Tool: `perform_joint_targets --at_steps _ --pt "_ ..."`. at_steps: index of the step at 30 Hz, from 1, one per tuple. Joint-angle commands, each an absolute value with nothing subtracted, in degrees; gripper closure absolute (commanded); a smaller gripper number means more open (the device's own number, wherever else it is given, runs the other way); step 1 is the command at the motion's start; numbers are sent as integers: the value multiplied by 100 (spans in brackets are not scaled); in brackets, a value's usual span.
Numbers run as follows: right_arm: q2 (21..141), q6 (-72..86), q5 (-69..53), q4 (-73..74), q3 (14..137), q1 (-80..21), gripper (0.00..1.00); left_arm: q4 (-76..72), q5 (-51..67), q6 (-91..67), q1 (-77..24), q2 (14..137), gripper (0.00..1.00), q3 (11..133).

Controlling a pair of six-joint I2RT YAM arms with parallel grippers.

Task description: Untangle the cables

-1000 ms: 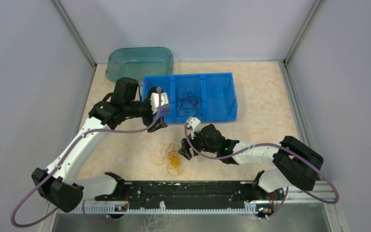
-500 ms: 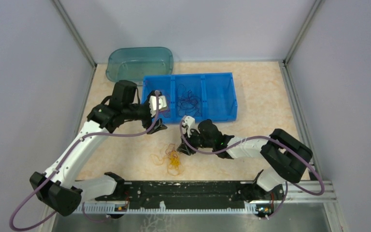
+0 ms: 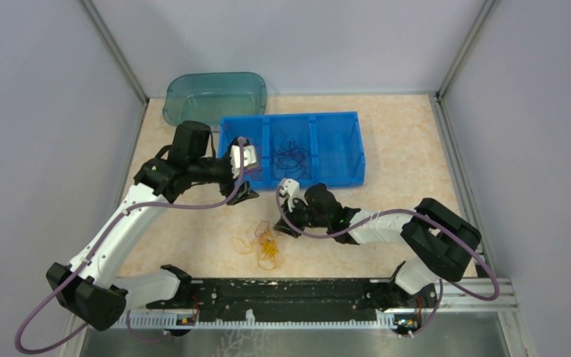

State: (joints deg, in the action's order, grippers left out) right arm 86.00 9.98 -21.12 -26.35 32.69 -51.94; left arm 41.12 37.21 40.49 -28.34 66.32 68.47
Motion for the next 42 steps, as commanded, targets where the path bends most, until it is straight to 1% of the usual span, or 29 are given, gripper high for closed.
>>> perform_joint_targets --at_steps 1,5,9,15,18,23,25,28,30,31,32,33,35,36,37,39,40,41,42 --pt "8288 954 -2043 -3010 3357 -5173 100 4050 4027 4095 -2816 6549 11 6858" --pt "7744 942 -1967 -3008 3415 -5172 100 4048 4218 4144 -2817 6424 11 6611" --pt "7238 1031 -2193 -2986 3549 -5168 100 3908 4392 3997 -2813 6290 11 6304" --pt "6838 1369 -2490 -3166 3672 -5173 100 3497 4891 3678 -2833 5969 12 5793" --pt "6725 1610 -2538 -3402 3689 -5173 100 3240 4958 3451 -2891 5885 12 5621" --pt "6635 1889 -2601 -3552 3832 -5206 100 2993 4939 3226 -2993 5879 17 5345" --pt "6629 1935 -2606 -3553 3881 -5237 100 2851 4918 3136 -3013 5872 20 5217" --pt "6631 1976 -2580 -3537 3911 -5296 100 2736 4945 3108 -3024 5871 27 5119" --pt "6619 1978 -2538 -3531 3911 -5333 100 2737 4988 3128 -3039 5886 34 5094" --pt "6616 1985 -2532 -3543 3911 -5341 100 2742 4985 3136 -3041 5888 38 5083" --pt "6620 2003 -2518 -3566 3926 -5382 100 2734 5005 3177 -3050 5881 48 5056" --pt "6618 2008 -2508 -3568 3935 -5402 100 2735 5019 3172 -3053 5887 51 5054" --pt "6619 2040 -2512 -3598 3954 -5430 100 2735 5079 3127 -3053 5896 53 5059" --pt "6613 2072 -2508 -3639 3955 -5441 100 2740 5123 3106 -3055 5898 57 5054" --pt "6610 2111 -2507 -3678 3955 -5450 100 2741 5158 3109 -3065 5885 65 5057" --pt "6584 2219 -2486 -3782 3934 -5449 100 2749 5147 3201 -3087 5844 88 5042" --pt "6558 2267 -2456 -3860 3903 -5448 100 2751 5093 3254 -3097 5803 97 5026" --pt "6532 2314 -2424 -3903 3883 -5449 100 2760 5051 3299 -3103 5769 100 5012" --pt "6496 2346 -2379 -3966 3852 -5445 99 2775 5002 3321 -3103 5752 100 5013"
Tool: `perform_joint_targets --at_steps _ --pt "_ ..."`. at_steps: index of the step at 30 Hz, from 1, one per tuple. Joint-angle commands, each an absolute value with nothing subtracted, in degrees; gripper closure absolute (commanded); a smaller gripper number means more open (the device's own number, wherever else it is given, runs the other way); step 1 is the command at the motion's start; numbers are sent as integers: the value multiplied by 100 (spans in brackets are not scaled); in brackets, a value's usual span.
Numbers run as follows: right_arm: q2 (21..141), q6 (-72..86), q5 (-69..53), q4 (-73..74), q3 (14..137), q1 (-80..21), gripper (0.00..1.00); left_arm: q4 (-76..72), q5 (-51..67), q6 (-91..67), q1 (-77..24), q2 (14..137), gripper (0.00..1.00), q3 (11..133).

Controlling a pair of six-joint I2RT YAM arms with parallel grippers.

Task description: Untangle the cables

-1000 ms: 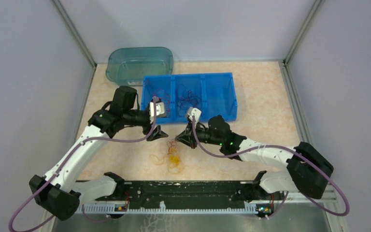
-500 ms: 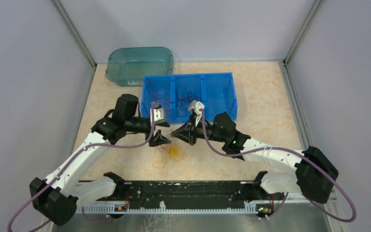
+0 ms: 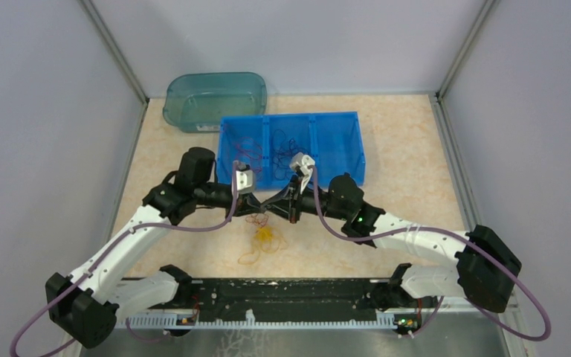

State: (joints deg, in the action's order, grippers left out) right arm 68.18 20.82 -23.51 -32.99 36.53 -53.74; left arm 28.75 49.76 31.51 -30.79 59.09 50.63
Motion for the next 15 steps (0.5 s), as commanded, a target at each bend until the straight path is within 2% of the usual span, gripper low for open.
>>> perform_joint_targets --at_steps 1,5,8,10,12,15 --pt "6469 2373 -2311 -3993 3810 -5441 91 2821 4979 3355 -3104 5741 100 5026" --pt "6214 2464 -1967 -4084 3594 -5407 70 2892 4964 3356 -3111 5709 100 5118" --pt "5947 2606 -1678 -4225 3330 -5318 47 2892 4960 3336 -3103 5690 100 5192" --pt "5736 2623 -1452 -4247 3140 -5280 36 2892 4942 3342 -3103 5693 100 5253" --pt "5551 2552 -1377 -4245 2968 -5260 30 2887 4939 3356 -3107 5707 100 5379" --pt "5367 2394 -1392 -4259 2706 -5256 25 2792 4942 3175 -3107 5750 100 5700"
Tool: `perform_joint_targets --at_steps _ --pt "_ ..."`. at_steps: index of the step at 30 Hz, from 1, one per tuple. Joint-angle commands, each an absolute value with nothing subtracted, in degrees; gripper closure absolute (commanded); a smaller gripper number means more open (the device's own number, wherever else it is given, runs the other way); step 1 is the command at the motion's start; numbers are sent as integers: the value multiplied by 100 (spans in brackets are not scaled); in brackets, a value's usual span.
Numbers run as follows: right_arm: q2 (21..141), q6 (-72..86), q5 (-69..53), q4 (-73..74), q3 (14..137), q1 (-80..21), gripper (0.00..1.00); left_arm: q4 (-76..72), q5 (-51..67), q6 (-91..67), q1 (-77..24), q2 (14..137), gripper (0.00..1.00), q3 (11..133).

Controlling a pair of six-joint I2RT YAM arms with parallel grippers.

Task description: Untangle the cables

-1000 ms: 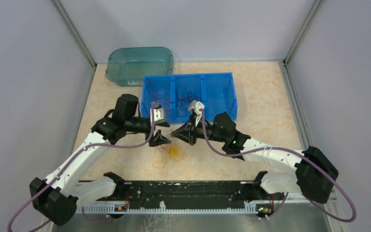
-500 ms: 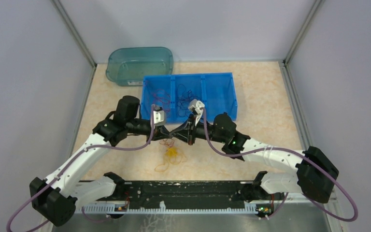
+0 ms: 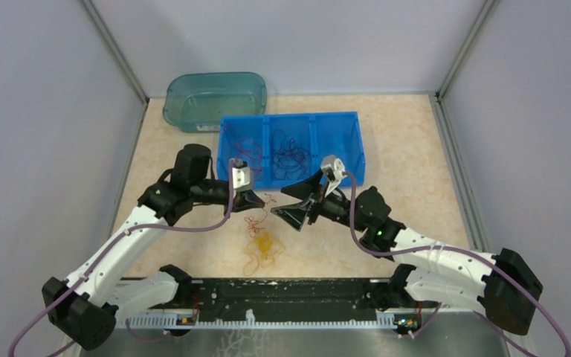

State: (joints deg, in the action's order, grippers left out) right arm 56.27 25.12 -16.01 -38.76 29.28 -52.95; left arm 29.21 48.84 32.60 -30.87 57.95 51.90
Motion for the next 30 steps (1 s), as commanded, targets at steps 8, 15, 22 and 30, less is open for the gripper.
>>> perform_joint_targets --at_steps 8,15,22,30 --pt "5979 2237 -1806 -5051 2458 -5281 22 2659 5216 2326 -3111 5951 100 6695" --pt "7100 1838 -1576 -5955 3048 -5550 26 2623 5435 1541 -3120 6048 100 7062" --pt "7869 1891 -1435 -6386 3421 -5687 39 2559 5471 1304 -3130 6039 100 7265" --pt "8611 2159 -1315 -7052 3221 -5735 47 2319 5544 820 -3129 6237 100 8136"
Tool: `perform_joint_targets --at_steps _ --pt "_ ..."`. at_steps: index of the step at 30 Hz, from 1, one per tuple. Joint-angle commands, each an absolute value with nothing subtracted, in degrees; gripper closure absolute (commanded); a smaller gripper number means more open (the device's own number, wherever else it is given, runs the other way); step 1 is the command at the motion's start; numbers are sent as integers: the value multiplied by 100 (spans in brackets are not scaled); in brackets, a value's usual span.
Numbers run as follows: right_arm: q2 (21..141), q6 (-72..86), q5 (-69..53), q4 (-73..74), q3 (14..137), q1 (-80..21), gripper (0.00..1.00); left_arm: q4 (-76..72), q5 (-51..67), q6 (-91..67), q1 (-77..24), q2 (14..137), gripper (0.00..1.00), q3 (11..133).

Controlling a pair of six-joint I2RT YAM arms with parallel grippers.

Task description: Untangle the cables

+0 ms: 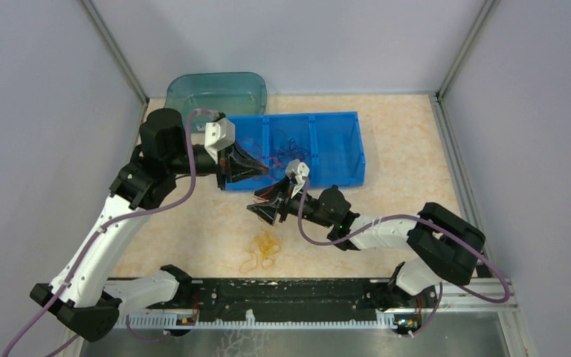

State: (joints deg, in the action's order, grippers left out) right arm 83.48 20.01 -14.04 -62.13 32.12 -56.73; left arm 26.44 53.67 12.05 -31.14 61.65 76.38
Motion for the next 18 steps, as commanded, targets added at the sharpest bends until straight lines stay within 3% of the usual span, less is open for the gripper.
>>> perform_joint_targets --at_steps 1,18 --pt "8713 2215 -1345 -7137 3232 -5739 47 2298 5566 783 -3129 6266 100 8253" --pt "9404 2735 -1196 -8013 2354 -5801 56 1436 5030 787 -3134 6671 100 10354"
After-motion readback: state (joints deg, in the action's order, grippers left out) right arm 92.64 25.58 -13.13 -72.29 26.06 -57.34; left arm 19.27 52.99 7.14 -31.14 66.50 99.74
